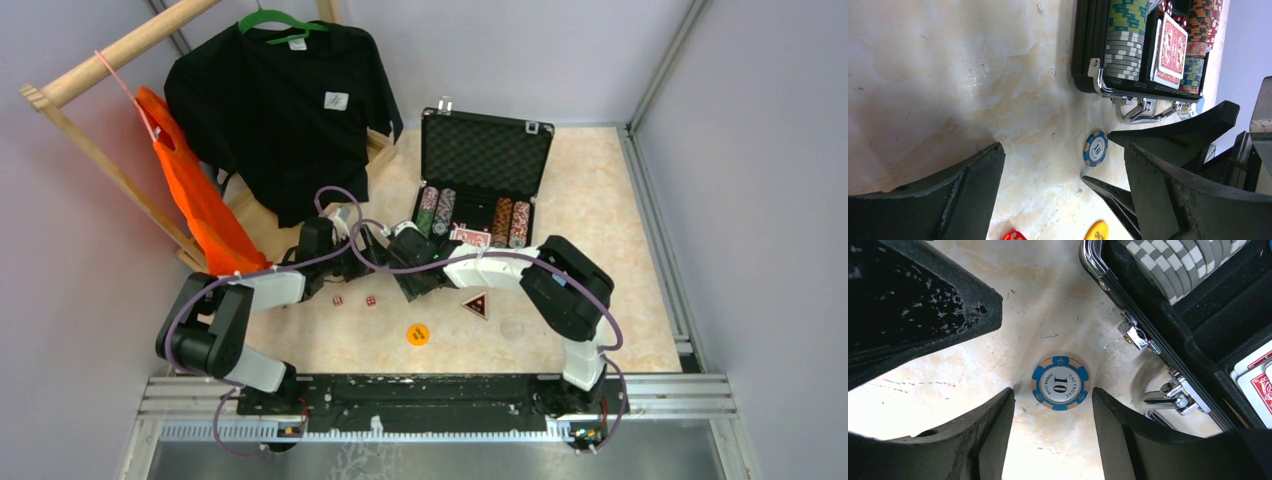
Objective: Pack up texas hold em set
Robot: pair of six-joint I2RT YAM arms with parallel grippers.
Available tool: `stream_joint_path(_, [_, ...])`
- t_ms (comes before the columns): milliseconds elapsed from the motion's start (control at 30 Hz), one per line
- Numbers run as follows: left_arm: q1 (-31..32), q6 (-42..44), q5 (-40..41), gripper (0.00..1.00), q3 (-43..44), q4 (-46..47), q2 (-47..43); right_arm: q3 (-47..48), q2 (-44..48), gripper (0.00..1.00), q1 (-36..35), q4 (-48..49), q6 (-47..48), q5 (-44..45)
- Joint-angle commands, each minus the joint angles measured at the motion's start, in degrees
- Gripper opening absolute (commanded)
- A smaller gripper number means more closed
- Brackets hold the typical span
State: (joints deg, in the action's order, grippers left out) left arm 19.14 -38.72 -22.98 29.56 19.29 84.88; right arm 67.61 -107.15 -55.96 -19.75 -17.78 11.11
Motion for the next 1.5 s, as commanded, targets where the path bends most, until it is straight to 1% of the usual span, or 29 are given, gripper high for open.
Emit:
stream_joint_path(0, [-0.11,0.84,-0.58,0.95,1.20,0.43,-0.32,2.54,-1.74,0.59,0.07,0.83,0.11,0.55])
stream_joint_path(333, [-0.13,0.84,-0.56,0.94,1.21,0.40,-0.24,3.14,-2.63,0.58,0.08,0.64,0.47,-0.30])
stream_joint_path(467, [-0.18,0.84,-0.57,0.94,1.20,0.40,-0.25,2.97,-2.08,0.55,0.03,0.19,0.39,-0.47])
stream_joint_path(700, [-0.20,0.62,-0.83,0.94,1.20,0.49,-0.15,2.54,-1.61,0.54,-0.42,-0.62,0.99,-0.79])
stream_joint_path(1000, [-0.16,0.65,-0.87,0.94,1.03,0.40,-0.33,1.78,-1.26,0.47,-0.37,-0.34,0.55,-1.25])
stream_joint_path(1167, [-0.15,0.68,-0.92,0.94,1.11,0.40,-0.24,1.57,-0.90,0.46,-0.40,-0.39,0.55,-1.28])
stream_joint_path(1267, [-0.15,0.66,-1.01,0.94,1.19,0.44,-0.05,1.58,-0.85,0.46,-0.37,-0.52,0.47,-1.22])
stream_joint_path(1400, [-0.15,0.71,-1.16,0.94,1.26,0.42,0.17,1.41,-0.43,0.53,-0.37,-0.66,0.38,-1.27])
stream_joint_path(1467, [-0.15,0.57,-1.19,0.94,1.22,0.43,0.19,1.31,-0.38,0.55,-0.37,-0.74,0.38,-1.27])
